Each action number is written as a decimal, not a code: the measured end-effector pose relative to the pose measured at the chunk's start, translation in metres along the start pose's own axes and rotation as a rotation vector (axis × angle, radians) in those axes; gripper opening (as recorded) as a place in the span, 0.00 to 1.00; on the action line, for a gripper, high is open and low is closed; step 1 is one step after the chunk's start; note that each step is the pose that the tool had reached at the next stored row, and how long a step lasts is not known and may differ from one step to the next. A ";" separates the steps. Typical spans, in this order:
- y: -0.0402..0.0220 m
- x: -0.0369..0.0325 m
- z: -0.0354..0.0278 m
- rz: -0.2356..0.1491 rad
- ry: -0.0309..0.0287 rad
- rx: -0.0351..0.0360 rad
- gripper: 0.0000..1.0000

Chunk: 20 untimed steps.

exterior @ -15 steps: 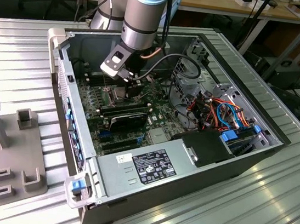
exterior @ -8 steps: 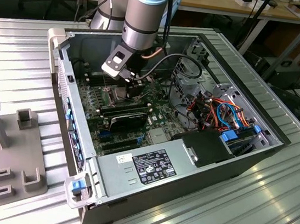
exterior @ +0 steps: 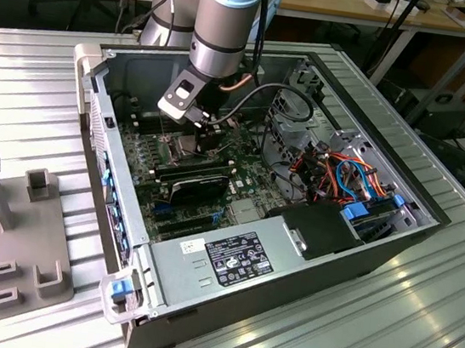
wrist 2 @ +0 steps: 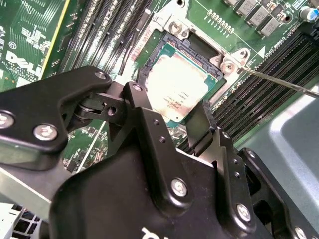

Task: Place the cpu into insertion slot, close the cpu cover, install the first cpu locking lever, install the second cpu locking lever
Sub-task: 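Place the cpu into insertion slot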

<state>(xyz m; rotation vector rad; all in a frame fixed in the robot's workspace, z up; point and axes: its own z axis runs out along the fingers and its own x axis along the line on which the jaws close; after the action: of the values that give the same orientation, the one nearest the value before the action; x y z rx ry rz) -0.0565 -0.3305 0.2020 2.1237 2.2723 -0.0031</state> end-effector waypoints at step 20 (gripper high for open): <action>-0.0032 0.0002 -0.0001 0.000 -0.0001 0.0001 0.55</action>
<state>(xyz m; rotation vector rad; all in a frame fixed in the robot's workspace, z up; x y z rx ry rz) -0.0597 -0.3305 0.2021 2.1237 2.2723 -0.0032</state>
